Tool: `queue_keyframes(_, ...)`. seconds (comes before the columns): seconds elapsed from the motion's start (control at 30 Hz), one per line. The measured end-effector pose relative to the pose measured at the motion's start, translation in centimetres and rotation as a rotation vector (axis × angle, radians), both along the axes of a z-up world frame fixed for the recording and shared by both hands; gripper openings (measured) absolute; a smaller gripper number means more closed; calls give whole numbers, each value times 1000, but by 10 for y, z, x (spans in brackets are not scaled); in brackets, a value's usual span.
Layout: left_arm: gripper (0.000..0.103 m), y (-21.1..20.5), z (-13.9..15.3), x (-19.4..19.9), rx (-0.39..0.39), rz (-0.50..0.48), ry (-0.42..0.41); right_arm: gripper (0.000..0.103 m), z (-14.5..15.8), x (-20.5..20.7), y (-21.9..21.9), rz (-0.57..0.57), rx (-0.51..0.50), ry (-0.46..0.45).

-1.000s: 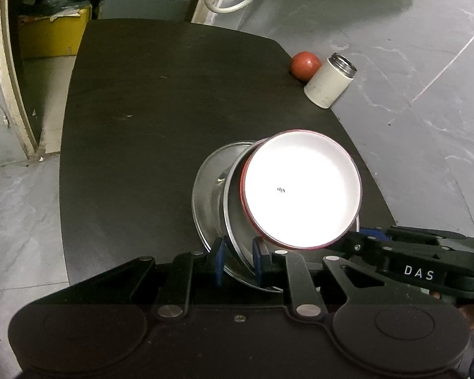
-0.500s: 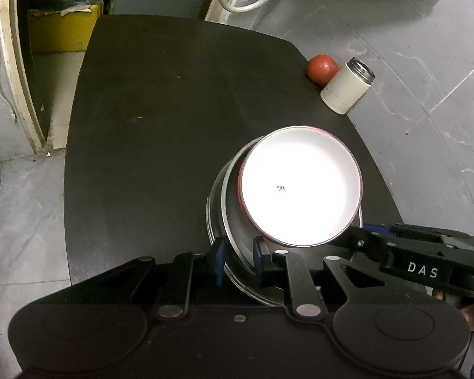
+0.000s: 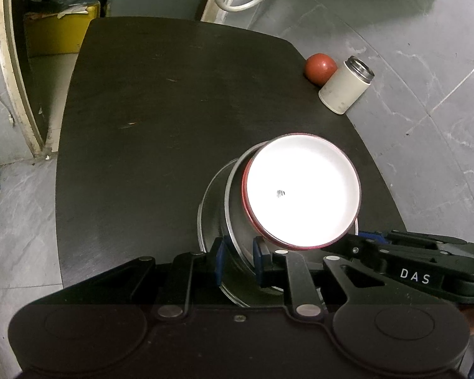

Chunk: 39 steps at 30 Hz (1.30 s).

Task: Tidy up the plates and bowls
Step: 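Lower the steel bowl onto the plate stack with the right gripper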

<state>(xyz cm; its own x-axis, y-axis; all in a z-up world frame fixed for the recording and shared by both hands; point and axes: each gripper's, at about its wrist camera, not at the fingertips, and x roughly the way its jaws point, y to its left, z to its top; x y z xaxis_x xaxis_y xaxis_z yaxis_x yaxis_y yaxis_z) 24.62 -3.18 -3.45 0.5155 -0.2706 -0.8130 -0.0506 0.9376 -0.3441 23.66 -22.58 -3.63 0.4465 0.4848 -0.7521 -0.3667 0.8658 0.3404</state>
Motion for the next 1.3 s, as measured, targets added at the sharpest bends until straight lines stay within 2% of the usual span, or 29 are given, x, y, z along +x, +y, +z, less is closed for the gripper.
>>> queue_keyframes(1.3, 20, 2, -2, 6, -3, 22, 18, 27, -6, 5, -12, -32, 41, 23)
